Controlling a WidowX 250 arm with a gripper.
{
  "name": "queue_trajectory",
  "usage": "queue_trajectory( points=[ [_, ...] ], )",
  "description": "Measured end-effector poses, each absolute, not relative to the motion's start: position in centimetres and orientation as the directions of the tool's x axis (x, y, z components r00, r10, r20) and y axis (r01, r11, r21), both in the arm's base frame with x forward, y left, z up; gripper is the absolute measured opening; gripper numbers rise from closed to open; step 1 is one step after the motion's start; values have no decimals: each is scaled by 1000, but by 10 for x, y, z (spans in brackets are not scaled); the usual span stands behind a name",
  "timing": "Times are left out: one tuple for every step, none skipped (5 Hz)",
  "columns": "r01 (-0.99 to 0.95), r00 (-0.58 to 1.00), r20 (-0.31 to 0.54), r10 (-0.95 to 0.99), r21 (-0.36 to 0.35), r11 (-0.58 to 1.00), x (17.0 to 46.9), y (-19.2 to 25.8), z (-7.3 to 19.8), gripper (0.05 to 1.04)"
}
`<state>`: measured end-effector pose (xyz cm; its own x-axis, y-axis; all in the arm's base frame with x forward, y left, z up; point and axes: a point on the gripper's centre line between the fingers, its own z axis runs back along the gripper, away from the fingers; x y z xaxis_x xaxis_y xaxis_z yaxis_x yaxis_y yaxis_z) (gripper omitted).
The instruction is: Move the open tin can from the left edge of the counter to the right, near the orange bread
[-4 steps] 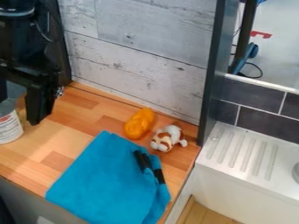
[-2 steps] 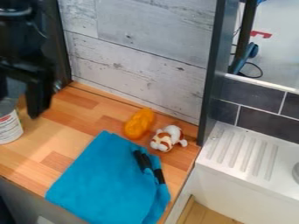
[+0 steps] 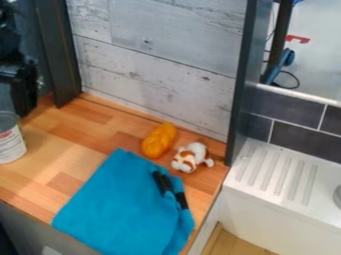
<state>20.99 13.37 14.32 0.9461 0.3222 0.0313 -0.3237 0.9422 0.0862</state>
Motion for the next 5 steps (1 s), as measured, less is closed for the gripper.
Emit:
queue_trajectory(
  points=[
    [-376, 926, 40, 374, 97, 921, 216, 157, 123, 1000],
    [-456, 890, 54, 453, 97, 885, 210, 180, 111, 1000],
    [-504, 864, 71, 499, 106, 857, 209, 201, 103, 1000],
    [-541, 841, 64, 537, 122, 832, 210, 217, 95, 1000],
    [-578, 815, 30, 579, 117, 808, 215, 225, 84, 1000]
  ],
)
